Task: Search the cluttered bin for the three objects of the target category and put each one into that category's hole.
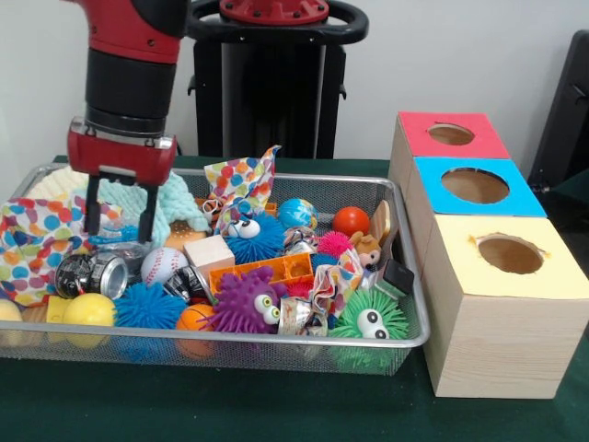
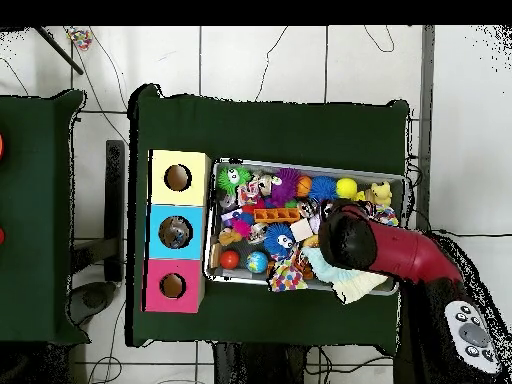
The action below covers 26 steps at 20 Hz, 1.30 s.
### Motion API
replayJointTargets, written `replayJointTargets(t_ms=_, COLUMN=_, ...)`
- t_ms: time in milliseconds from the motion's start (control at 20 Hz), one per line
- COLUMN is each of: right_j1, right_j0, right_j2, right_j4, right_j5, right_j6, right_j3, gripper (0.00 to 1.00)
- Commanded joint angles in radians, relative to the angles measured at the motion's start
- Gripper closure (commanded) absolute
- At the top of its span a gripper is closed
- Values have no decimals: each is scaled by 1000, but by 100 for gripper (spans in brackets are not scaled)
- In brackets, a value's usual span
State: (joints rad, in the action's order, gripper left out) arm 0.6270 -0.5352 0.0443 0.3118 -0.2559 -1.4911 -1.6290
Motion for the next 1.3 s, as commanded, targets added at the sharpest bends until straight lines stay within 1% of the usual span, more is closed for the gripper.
replayJointTargets(t_ms=50, right_j1=-15, right_j0=18, right_j2=-4, right_j4=-50, right_j5=-31, right_j6=-200, right_j3=-62, gripper=0)
replayJointTargets(t_ms=100, right_j1=-24, right_j0=13, right_j2=0, right_j4=-51, right_j5=-21, right_j6=-196, right_j3=-62, gripper=0)
replayJointTargets(t_ms=400, right_j1=-88, right_j0=-66, right_j2=60, right_j4=-36, right_j5=34, right_j6=-143, right_j3=-50, gripper=0)
replayJointTargets(t_ms=500, right_j1=-101, right_j0=-82, right_j2=65, right_j4=-28, right_j5=47, right_j6=-136, right_j3=-44, gripper=0)
replayJointTargets(t_ms=750, right_j1=-111, right_j0=-118, right_j2=74, right_j4=-6, right_j5=83, right_j6=-129, right_j3=-62, gripper=0)
replayJointTargets(t_ms=950, right_j1=-122, right_j0=-124, right_j2=67, right_j4=5, right_j5=104, right_j6=-132, right_j3=-61, gripper=0)
replayJointTargets(t_ms=1300, right_j1=-133, right_j0=-90, right_j2=32, right_j4=6, right_j5=145, right_j6=-157, right_j3=-67, gripper=0)
